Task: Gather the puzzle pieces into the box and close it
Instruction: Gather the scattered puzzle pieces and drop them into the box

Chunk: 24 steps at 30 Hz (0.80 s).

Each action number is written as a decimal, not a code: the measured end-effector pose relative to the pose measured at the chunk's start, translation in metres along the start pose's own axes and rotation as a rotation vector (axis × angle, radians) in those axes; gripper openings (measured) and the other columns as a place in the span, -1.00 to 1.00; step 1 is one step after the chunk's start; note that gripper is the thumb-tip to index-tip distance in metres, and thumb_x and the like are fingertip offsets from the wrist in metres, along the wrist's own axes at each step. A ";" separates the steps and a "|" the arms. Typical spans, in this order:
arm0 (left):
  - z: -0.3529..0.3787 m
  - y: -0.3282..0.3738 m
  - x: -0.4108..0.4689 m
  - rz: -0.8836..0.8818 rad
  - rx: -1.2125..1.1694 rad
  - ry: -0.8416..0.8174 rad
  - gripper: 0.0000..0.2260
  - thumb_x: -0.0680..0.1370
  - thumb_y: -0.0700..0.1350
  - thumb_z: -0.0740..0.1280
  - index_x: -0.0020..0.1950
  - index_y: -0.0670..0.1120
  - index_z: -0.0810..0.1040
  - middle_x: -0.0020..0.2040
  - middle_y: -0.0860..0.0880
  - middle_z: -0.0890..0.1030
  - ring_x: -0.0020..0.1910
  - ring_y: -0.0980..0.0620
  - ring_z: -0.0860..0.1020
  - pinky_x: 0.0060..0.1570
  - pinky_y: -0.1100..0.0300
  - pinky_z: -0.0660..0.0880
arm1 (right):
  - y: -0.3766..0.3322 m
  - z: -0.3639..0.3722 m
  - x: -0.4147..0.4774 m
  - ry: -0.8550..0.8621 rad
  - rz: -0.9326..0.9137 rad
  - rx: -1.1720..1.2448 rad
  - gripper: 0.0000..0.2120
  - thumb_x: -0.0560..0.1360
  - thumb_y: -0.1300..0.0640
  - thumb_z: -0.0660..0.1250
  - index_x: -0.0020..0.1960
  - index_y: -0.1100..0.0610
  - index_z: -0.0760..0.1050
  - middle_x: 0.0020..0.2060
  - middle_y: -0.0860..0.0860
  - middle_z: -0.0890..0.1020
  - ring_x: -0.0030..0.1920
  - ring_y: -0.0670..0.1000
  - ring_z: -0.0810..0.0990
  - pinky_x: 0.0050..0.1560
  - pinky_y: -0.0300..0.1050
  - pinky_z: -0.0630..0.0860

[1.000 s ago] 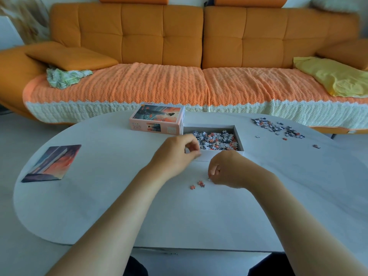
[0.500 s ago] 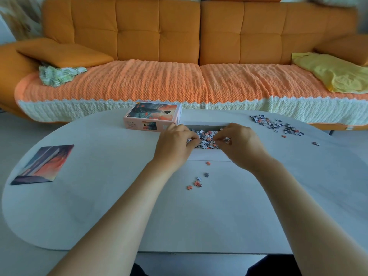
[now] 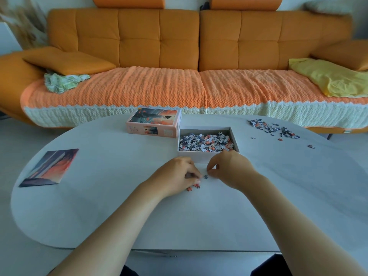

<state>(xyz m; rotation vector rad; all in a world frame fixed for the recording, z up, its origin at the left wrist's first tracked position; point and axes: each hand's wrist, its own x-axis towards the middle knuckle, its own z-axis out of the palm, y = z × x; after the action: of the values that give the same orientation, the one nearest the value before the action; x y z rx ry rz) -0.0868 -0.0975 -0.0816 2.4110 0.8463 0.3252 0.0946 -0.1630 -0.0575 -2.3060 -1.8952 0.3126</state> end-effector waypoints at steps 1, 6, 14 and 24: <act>-0.001 0.001 0.000 -0.002 -0.010 0.002 -0.92 0.50 -0.09 0.44 -0.12 0.10 0.67 -0.11 0.10 0.54 -0.28 0.22 0.58 -0.11 0.06 0.58 | 0.000 0.000 -0.001 -0.007 0.000 0.007 -0.92 0.47 -0.03 0.35 -0.07 -0.16 0.61 -0.08 -0.11 0.63 -0.16 -0.05 0.54 -0.20 -0.18 0.47; -0.004 0.000 -0.002 -0.045 -0.030 -0.003 -0.91 0.47 -0.05 0.46 -0.20 0.12 0.60 -0.18 0.16 0.60 -0.23 0.23 0.57 -0.10 0.10 0.57 | 0.000 -0.001 -0.004 -0.091 -0.001 0.105 -0.97 0.46 0.02 0.38 -0.14 -0.05 0.57 -0.16 -0.12 0.58 -0.22 -0.07 0.56 -0.20 -0.15 0.57; -0.023 -0.003 -0.013 -0.135 -0.031 -0.060 -0.88 0.52 -0.03 0.40 0.01 0.18 0.64 -0.14 0.18 0.60 -0.18 0.24 0.52 -0.13 0.27 0.47 | -0.005 -0.006 -0.008 -0.020 -0.075 0.215 -0.82 0.44 0.17 0.38 -0.06 -0.09 0.61 -0.20 -0.17 0.63 -0.20 -0.14 0.59 -0.19 -0.21 0.56; -0.019 0.006 -0.020 -0.171 0.070 -0.117 -0.88 0.44 -0.03 0.48 -0.04 0.12 0.71 -0.19 0.21 0.63 -0.17 0.27 0.57 -0.19 0.35 0.45 | -0.009 -0.003 -0.005 -0.097 -0.073 0.134 -0.94 0.46 0.13 0.42 -0.13 -0.03 0.63 -0.23 -0.17 0.57 -0.19 -0.10 0.56 -0.14 -0.21 0.57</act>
<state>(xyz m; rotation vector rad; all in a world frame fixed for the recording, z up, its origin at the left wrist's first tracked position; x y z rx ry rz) -0.1071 -0.1061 -0.0632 2.3746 1.0176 0.0896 0.0854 -0.1661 -0.0519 -2.1662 -1.9332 0.5349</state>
